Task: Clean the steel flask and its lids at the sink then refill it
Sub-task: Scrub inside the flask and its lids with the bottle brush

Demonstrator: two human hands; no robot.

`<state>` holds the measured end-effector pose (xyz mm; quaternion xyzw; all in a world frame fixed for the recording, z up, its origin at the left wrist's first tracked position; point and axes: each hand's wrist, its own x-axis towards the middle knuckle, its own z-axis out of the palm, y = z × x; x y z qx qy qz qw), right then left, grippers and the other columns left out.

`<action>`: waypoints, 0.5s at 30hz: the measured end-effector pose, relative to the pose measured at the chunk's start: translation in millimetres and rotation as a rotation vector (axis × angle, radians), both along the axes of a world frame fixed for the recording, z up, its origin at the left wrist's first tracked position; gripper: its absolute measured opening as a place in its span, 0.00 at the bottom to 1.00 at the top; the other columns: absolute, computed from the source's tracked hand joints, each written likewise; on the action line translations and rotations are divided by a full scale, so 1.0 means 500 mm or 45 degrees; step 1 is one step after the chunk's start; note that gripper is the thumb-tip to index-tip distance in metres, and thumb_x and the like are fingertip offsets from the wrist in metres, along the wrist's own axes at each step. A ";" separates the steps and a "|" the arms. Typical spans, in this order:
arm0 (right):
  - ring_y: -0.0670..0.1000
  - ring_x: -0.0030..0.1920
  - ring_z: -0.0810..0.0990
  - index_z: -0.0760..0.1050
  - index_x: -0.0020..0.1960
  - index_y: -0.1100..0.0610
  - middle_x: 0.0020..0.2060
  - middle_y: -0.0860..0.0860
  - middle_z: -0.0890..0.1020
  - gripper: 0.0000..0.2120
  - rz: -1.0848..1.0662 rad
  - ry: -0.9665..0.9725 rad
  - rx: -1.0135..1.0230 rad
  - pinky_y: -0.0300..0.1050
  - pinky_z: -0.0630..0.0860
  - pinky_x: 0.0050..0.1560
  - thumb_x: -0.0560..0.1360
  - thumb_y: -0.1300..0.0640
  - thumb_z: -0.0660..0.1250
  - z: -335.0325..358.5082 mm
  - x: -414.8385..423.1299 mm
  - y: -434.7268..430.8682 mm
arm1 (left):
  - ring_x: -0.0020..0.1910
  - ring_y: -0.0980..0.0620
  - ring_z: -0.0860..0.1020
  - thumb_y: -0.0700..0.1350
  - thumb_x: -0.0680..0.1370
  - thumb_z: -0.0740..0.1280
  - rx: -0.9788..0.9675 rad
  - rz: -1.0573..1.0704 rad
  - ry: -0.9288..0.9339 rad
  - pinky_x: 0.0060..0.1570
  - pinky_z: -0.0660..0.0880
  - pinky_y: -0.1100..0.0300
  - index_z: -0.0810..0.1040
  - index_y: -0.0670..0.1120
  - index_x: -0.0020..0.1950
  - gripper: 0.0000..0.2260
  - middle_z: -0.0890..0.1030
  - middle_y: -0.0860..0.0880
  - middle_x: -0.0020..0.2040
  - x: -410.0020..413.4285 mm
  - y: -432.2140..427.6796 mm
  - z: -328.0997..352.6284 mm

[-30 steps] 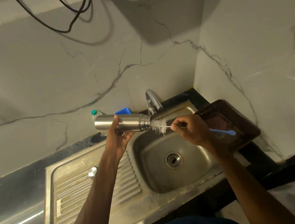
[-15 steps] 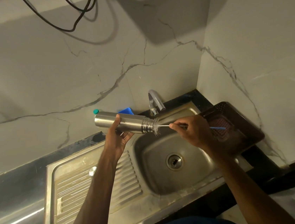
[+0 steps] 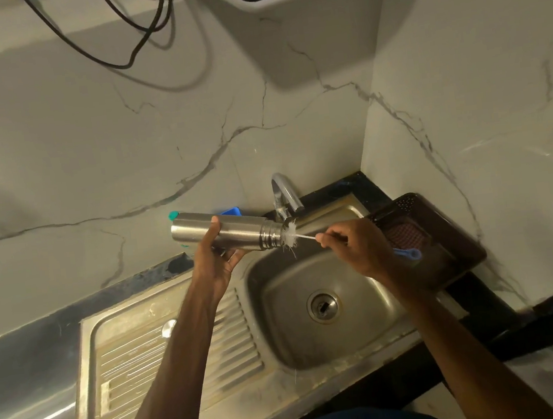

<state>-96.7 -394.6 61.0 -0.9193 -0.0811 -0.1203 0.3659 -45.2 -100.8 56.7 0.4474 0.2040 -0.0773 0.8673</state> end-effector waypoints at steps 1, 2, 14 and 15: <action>0.41 0.29 0.78 0.84 0.42 0.54 0.27 0.40 0.77 0.11 0.008 0.022 0.012 0.29 0.66 0.30 0.80 0.50 0.71 0.001 -0.002 -0.008 | 0.62 0.38 0.82 0.49 0.77 0.75 -0.010 0.023 0.000 0.60 0.81 0.42 0.68 0.43 0.74 0.29 0.82 0.38 0.65 0.001 0.005 0.000; 0.40 0.29 0.78 0.84 0.42 0.54 0.27 0.39 0.76 0.11 0.011 0.044 0.018 0.29 0.67 0.31 0.80 0.50 0.71 0.001 -0.002 -0.010 | 0.62 0.38 0.83 0.49 0.77 0.75 -0.017 0.041 0.004 0.58 0.82 0.42 0.68 0.43 0.74 0.29 0.82 0.38 0.65 0.001 0.007 -0.001; 0.38 0.31 0.79 0.84 0.45 0.52 0.33 0.40 0.82 0.11 -0.073 0.184 -0.021 0.27 0.68 0.33 0.81 0.47 0.69 0.000 0.012 -0.007 | 0.64 0.39 0.82 0.48 0.78 0.74 0.028 0.056 -0.027 0.56 0.83 0.44 0.67 0.45 0.75 0.29 0.81 0.38 0.66 0.003 -0.007 0.002; 0.38 0.31 0.79 0.84 0.45 0.52 0.33 0.40 0.81 0.11 -0.092 0.181 -0.002 0.27 0.69 0.33 0.80 0.47 0.69 -0.001 0.012 -0.013 | 0.63 0.39 0.82 0.48 0.78 0.74 0.026 0.077 -0.027 0.53 0.84 0.45 0.68 0.45 0.75 0.28 0.81 0.39 0.66 0.004 -0.007 0.002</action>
